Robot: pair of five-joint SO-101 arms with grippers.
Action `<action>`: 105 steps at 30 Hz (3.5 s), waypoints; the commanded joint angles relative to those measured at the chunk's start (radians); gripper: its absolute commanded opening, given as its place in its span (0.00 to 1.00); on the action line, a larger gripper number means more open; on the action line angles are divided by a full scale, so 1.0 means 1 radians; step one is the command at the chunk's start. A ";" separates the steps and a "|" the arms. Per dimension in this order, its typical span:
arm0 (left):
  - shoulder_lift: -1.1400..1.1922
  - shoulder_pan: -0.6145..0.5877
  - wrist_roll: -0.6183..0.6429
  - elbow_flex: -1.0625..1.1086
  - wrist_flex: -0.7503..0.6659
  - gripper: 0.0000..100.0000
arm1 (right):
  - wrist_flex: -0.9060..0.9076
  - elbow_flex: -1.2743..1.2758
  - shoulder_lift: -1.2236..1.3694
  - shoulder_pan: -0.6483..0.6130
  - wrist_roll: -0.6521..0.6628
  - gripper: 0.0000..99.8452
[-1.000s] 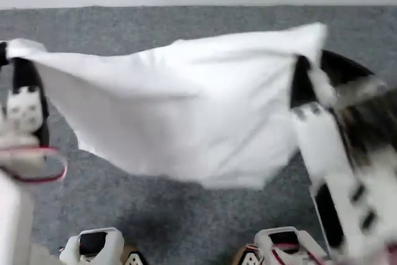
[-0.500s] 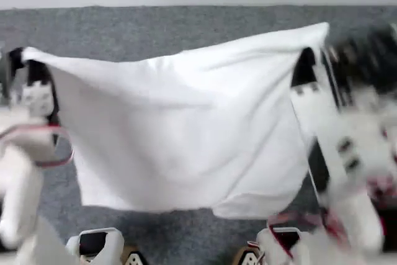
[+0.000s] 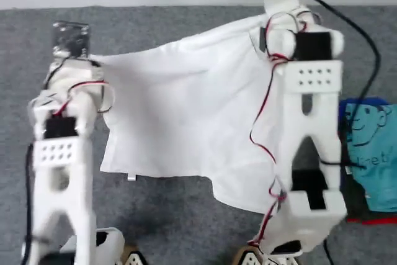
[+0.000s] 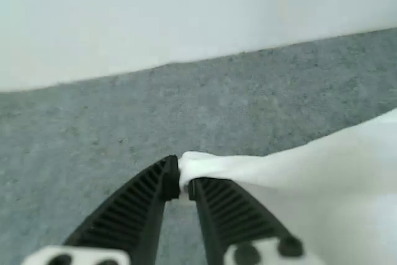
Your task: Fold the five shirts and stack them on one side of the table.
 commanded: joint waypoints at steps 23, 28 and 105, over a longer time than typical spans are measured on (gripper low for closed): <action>0.921 0.081 -0.008 -1.227 0.875 0.02 | 0.354 -0.416 0.360 0.016 -0.006 0.01; 0.921 0.080 -0.060 -1.299 1.066 0.02 | 0.496 -0.520 0.341 0.047 -0.008 0.01; 0.141 -0.186 -0.390 -0.644 1.163 0.18 | 0.157 0.720 -0.140 0.113 -0.055 0.13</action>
